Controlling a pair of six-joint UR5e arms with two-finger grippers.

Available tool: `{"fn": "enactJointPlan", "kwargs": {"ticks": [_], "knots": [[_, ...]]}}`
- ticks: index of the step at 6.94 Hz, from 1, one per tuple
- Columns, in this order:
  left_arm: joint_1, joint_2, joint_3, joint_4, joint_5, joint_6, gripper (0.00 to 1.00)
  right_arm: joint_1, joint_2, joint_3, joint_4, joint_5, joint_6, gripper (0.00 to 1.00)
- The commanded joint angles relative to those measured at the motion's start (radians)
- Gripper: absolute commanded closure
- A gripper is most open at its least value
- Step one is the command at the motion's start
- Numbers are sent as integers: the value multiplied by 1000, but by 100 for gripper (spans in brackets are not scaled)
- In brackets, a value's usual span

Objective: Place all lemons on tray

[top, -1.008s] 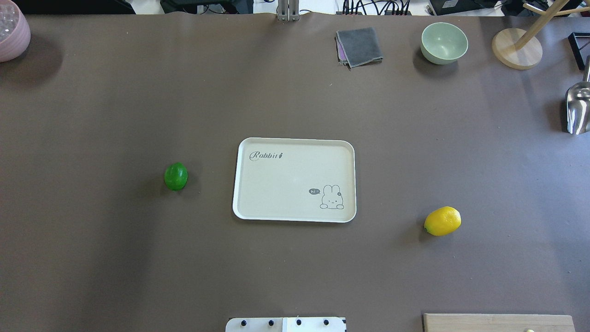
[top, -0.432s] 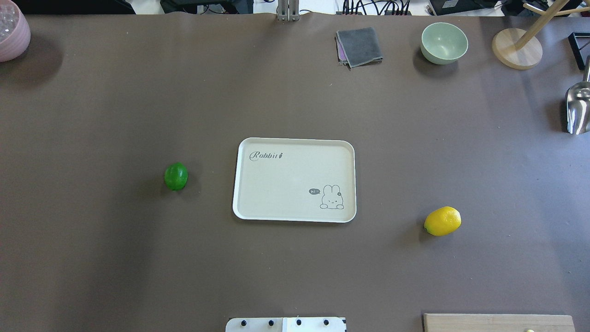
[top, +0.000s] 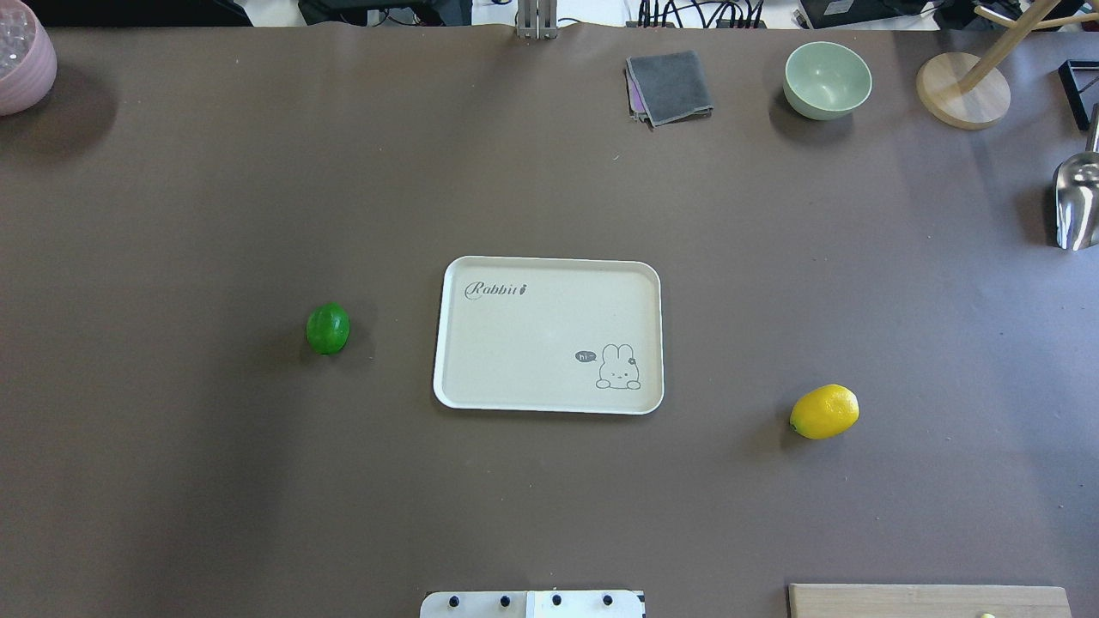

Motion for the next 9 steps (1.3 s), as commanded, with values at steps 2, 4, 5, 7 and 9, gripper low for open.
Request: {"fn": "enactJointPlan", "kwargs": {"ticks": [2, 4, 5, 7, 9], "knots": [[6, -100, 84, -268, -2, -44, 1, 1, 60, 3, 86, 23, 1, 0], [33, -139, 89, -317, -83, -179, 1, 1, 45, -3, 166, 25, 4, 0], [54, -141, 99, -336, -84, -185, 1, 1, 44, -6, 180, 26, -2, 0], [247, -159, 99, -518, -84, -345, 1, -13, 40, 6, 195, 40, 92, 0], [463, -219, 93, -578, 23, -654, 1, -112, 48, 14, 241, 60, 328, 0]]}}
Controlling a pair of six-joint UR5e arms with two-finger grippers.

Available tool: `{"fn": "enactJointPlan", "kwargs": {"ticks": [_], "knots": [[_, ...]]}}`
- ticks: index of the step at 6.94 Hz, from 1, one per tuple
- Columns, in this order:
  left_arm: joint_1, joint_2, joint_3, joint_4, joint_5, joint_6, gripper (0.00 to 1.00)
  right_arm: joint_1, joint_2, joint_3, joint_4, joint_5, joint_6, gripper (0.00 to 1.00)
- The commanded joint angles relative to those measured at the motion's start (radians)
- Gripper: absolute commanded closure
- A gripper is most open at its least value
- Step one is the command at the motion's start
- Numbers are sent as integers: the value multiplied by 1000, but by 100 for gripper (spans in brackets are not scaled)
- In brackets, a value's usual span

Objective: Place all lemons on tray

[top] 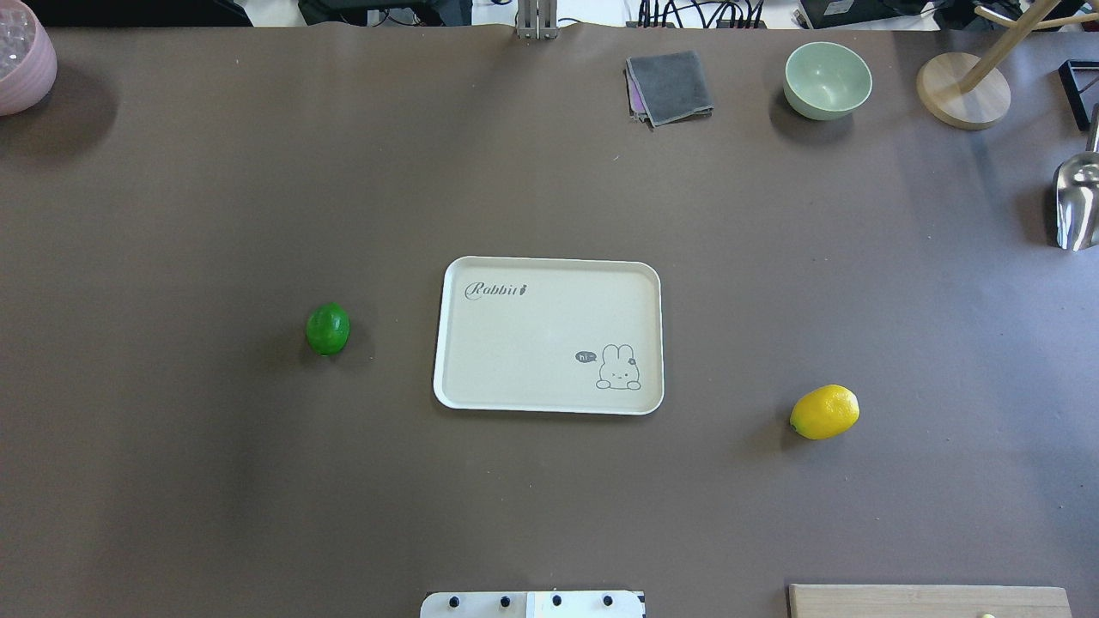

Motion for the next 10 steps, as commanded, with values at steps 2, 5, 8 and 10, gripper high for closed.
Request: {"fn": "enactJointPlan", "kwargs": {"ticks": [2, 5, 8, 10], "knots": [[345, -93, 15, -51, 244, -364, 1, -213, -3, 5, 230, -114, 484, 0], [611, -193, 45, -6, 488, -568, 1, -368, 3, 5, 297, -231, 647, 0], [685, -288, 152, -3, 594, -621, 1, -372, 6, 3, 300, -231, 647, 0], [715, -291, 163, -3, 614, -633, 2, -372, 6, 2, 300, -231, 647, 0]]}}
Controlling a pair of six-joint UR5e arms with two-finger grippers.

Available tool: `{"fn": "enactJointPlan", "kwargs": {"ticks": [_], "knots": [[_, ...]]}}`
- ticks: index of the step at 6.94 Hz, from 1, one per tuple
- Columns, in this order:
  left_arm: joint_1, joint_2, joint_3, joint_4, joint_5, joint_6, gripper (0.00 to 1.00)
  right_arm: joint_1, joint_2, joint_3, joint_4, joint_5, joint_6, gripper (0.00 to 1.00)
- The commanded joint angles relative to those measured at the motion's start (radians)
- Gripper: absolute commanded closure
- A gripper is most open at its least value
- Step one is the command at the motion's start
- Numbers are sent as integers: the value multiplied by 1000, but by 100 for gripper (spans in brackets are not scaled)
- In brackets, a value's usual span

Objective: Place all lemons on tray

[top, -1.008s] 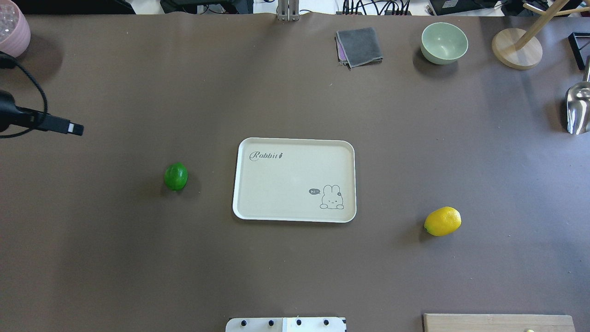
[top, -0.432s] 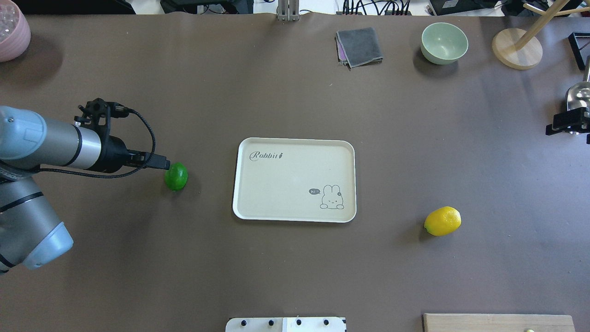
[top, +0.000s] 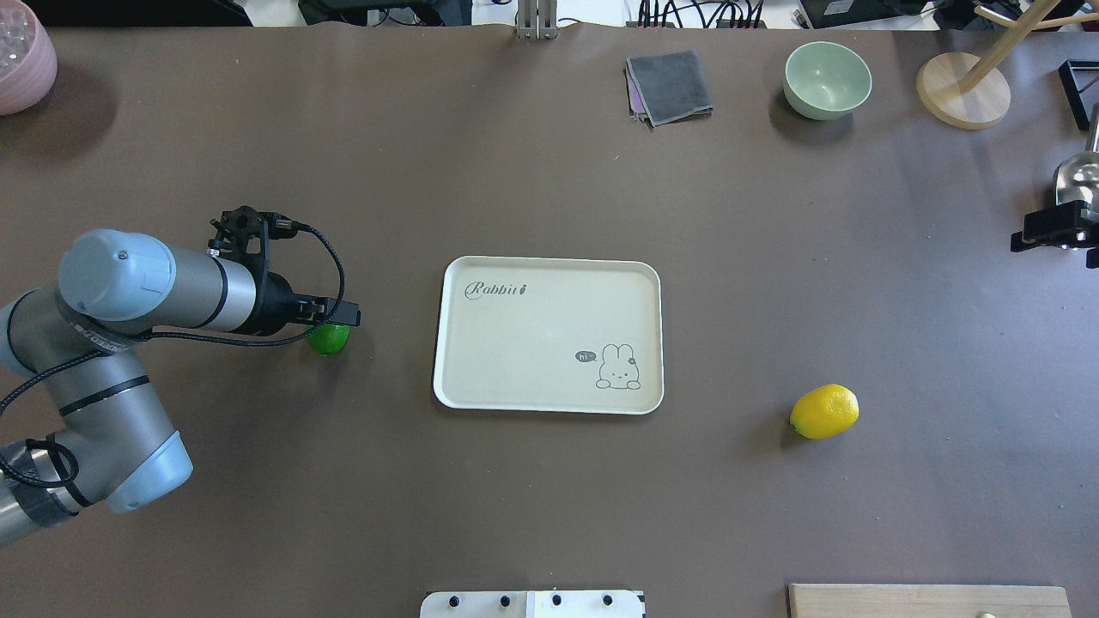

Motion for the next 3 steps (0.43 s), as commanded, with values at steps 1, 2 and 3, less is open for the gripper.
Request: {"fn": "enactJointPlan", "kwargs": {"ticks": [1, 2, 3], "knots": [[46, 0, 6, 0, 71, -22, 11, 0, 0, -2, 0, 0, 0, 0], [71, 2, 7, 0, 101, -26, 44, 0, 0, -2, 0, 0, -1, 0], [71, 2, 4, 0, 101, -28, 99, 0, 0, -2, 0, 0, 0, 0]]}}
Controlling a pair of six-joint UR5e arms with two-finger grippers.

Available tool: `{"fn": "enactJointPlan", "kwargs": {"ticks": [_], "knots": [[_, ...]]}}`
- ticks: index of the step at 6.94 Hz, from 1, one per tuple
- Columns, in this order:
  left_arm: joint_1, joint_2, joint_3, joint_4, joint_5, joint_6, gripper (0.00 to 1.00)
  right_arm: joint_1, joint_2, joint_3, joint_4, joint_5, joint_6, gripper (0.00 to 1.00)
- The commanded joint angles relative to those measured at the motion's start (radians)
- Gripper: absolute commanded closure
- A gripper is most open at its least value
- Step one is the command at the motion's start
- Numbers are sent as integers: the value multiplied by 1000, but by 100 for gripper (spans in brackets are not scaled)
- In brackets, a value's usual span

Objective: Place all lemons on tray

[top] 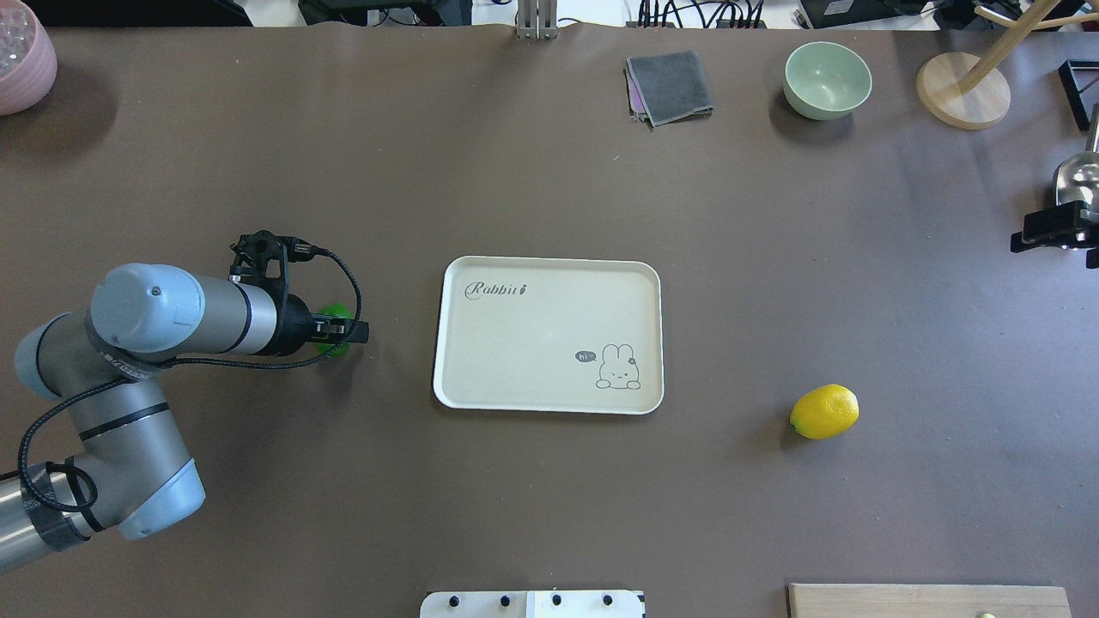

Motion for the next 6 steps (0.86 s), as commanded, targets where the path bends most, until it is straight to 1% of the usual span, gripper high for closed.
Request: {"fn": "enactJointPlan", "kwargs": {"ticks": [1, 2, 3, 4, 5, 6], "knots": [[11, -7, -11, 0, 12, -4, 100, 1, 0, 0, 0, 0, 1, 0], [13, -14, -32, 5, 6, -4, 100, 0, -1, 0, 0, 0, 1, 0], [14, -75, -32, 27, 6, -6, 100, 0, -3, 0, 0, 0, 1, 0], [14, -149, -28, 96, 7, -10, 100, 0, -5, 0, 0, 0, 1, 0], [22, -222, -3, 132, 7, -59, 100, -2, -8, -2, 2, 3, -1, 0], [28, -258, 17, 139, 9, -81, 100, -11, -5, 1, 3, 3, -5, 0]]}}
